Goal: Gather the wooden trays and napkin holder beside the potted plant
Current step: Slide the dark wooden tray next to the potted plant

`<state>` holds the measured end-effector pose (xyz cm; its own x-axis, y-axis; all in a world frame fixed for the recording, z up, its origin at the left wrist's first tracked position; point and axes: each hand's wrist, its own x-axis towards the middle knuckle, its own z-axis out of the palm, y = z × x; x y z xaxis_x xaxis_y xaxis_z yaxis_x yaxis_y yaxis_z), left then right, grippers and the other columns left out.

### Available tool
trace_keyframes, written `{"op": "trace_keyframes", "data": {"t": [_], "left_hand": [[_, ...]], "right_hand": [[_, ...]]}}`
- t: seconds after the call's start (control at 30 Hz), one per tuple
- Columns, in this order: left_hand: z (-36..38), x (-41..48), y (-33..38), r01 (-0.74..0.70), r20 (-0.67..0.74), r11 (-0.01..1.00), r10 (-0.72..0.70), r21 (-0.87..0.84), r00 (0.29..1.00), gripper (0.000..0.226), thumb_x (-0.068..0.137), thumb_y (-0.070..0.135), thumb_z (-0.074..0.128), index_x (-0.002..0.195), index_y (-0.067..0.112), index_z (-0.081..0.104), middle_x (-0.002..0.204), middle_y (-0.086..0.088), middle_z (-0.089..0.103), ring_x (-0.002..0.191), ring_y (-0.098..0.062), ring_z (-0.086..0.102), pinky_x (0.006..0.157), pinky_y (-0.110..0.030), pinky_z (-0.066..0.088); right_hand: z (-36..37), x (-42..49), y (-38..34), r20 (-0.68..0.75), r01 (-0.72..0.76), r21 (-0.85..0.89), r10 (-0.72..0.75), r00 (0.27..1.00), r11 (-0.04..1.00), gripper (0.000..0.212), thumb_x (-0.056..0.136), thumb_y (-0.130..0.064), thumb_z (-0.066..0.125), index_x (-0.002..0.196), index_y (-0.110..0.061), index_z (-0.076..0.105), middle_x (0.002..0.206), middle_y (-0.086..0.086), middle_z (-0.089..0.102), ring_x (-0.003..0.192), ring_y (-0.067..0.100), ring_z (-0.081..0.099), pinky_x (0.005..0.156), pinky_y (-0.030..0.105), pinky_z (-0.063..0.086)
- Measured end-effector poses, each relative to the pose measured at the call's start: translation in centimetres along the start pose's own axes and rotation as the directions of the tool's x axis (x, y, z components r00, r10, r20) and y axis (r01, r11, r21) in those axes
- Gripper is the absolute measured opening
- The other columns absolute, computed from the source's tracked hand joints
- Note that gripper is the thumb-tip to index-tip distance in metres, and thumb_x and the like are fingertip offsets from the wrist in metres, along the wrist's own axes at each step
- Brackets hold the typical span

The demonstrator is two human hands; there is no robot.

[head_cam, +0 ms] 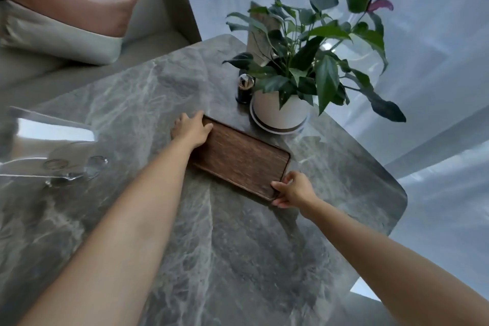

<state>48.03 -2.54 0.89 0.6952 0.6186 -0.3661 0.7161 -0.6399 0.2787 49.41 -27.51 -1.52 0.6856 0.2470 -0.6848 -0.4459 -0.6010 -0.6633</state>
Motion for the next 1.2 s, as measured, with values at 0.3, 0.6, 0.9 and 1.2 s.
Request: {"op": "trace_keyframes", "data": {"t": [0.3, 0.6, 0.9, 1.2], "left_hand": [[1.3, 4.0, 3.8, -0.099, 0.037, 0.992, 0.096, 0.082, 0.995, 0.053, 0.098, 0.041, 0.038, 0.147, 0.027, 0.026, 0.151, -0.023, 0.024, 0.14, -0.04, 0.023, 0.111, -0.049, 0.028], [2.2, 5.7, 4.9, -0.112, 0.04, 0.988, 0.109, 0.103, 0.993, 0.053, 0.097, 0.041, 0.041, 0.146, 0.025, 0.028, 0.149, -0.025, 0.027, 0.139, -0.04, 0.023, 0.111, -0.05, 0.028], [2.6, 5.8, 5.2, -0.173, 0.028, 0.979, 0.171, 0.107, 0.985, 0.054, 0.097, 0.038, 0.041, 0.147, 0.023, 0.026, 0.148, -0.023, 0.032, 0.139, -0.037, 0.026, 0.112, -0.046, 0.028], [3.2, 1.2, 1.9, -0.159, -0.007, 0.969, 0.163, 0.191, 0.987, 0.061, 0.099, 0.039, 0.034, 0.152, 0.024, 0.007, 0.162, -0.009, -0.002, 0.149, -0.028, -0.004, 0.12, -0.048, 0.003]], "right_hand": [[-0.3, 1.5, -0.6, 0.044, -0.053, 0.056, 0.051, 0.998, 0.997, 0.027, 0.093, -0.008, 0.051, 0.069, -0.008, 0.039, 0.055, 0.015, 0.057, 0.026, 0.007, 0.055, 0.032, 0.02, 0.049], [-0.1, 2.2, -1.1, 0.082, -0.096, 0.093, 0.089, 0.993, 0.991, 0.028, 0.094, -0.005, 0.049, 0.066, -0.006, 0.046, 0.056, 0.015, 0.056, 0.025, 0.006, 0.054, 0.034, 0.019, 0.05], [-0.3, 2.2, -1.3, 0.082, -0.108, 0.057, 0.103, 0.991, 0.992, 0.028, 0.093, -0.01, 0.052, 0.066, -0.008, 0.045, 0.057, 0.013, 0.056, 0.026, 0.008, 0.054, 0.036, 0.022, 0.051], [-0.2, -0.1, -2.0, -0.116, 0.077, -0.313, -0.119, 0.986, 0.947, 0.028, 0.093, -0.029, 0.05, 0.075, -0.007, 0.046, 0.08, 0.02, 0.066, 0.072, 0.032, 0.065, 0.068, 0.044, 0.054]]}}
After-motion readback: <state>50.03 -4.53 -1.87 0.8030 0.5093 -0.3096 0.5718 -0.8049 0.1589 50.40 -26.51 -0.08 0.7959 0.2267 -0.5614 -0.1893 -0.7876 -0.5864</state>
